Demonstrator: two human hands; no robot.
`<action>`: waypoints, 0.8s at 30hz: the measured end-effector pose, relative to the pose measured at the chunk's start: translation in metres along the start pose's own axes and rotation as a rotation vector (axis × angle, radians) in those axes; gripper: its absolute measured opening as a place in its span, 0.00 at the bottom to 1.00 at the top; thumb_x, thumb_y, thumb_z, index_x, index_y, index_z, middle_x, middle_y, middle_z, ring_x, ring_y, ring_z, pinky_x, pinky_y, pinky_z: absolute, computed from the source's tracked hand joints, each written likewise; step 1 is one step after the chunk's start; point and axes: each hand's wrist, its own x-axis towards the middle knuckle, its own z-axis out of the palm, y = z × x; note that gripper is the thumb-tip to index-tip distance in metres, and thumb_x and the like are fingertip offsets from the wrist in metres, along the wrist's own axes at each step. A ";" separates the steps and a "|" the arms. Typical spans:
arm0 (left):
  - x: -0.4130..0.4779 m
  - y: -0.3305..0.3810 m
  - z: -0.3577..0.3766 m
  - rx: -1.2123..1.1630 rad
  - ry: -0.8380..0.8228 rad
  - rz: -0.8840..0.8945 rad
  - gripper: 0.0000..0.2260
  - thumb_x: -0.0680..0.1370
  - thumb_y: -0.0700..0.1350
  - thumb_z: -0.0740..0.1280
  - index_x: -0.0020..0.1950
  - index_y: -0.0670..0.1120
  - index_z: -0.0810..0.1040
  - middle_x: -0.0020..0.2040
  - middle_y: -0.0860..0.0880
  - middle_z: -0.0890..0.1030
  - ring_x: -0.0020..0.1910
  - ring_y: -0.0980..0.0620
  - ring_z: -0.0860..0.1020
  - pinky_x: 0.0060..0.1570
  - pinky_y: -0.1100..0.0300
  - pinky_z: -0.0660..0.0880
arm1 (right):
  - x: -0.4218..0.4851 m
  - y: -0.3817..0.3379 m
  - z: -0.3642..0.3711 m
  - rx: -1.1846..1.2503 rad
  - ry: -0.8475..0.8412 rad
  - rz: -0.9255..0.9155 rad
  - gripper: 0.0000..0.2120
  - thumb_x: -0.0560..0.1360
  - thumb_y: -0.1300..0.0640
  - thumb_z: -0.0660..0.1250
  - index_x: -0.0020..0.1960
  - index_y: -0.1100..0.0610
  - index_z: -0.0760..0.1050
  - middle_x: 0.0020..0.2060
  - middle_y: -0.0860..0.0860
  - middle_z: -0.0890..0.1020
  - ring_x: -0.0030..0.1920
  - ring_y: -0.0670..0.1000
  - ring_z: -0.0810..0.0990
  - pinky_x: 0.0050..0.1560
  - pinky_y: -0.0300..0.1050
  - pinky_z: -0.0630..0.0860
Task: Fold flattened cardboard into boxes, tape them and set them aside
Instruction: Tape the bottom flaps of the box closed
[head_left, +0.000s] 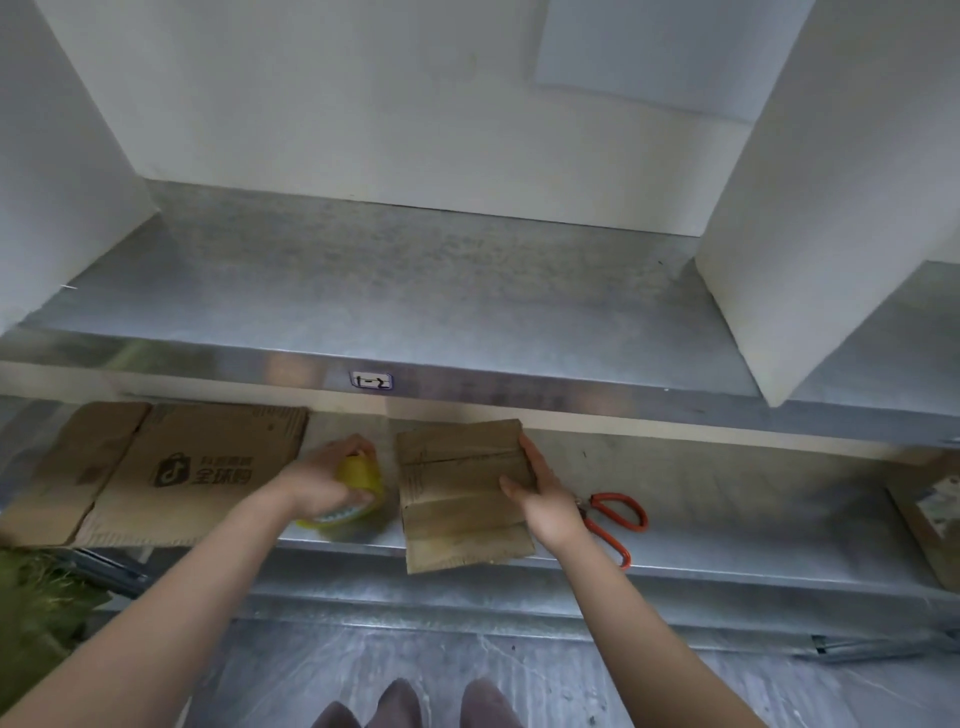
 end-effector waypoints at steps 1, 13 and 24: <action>-0.001 0.001 0.000 0.039 0.030 -0.007 0.22 0.70 0.52 0.74 0.60 0.59 0.69 0.59 0.54 0.74 0.52 0.51 0.73 0.47 0.60 0.69 | 0.000 0.001 0.000 -0.008 0.007 -0.001 0.32 0.76 0.45 0.66 0.75 0.35 0.54 0.74 0.46 0.65 0.72 0.52 0.67 0.68 0.46 0.68; -0.012 0.004 0.018 0.069 0.098 -0.065 0.22 0.71 0.53 0.73 0.63 0.53 0.71 0.62 0.52 0.74 0.57 0.49 0.75 0.52 0.59 0.72 | 0.009 0.006 0.001 0.064 0.015 0.038 0.32 0.77 0.51 0.68 0.75 0.38 0.56 0.73 0.45 0.67 0.69 0.51 0.70 0.59 0.38 0.70; -0.020 0.002 0.019 -0.012 0.149 0.049 0.18 0.69 0.51 0.76 0.54 0.53 0.72 0.52 0.53 0.76 0.49 0.52 0.74 0.43 0.61 0.68 | -0.009 0.019 -0.021 -0.316 0.031 -0.191 0.28 0.80 0.40 0.56 0.78 0.40 0.52 0.73 0.47 0.67 0.72 0.51 0.66 0.70 0.50 0.66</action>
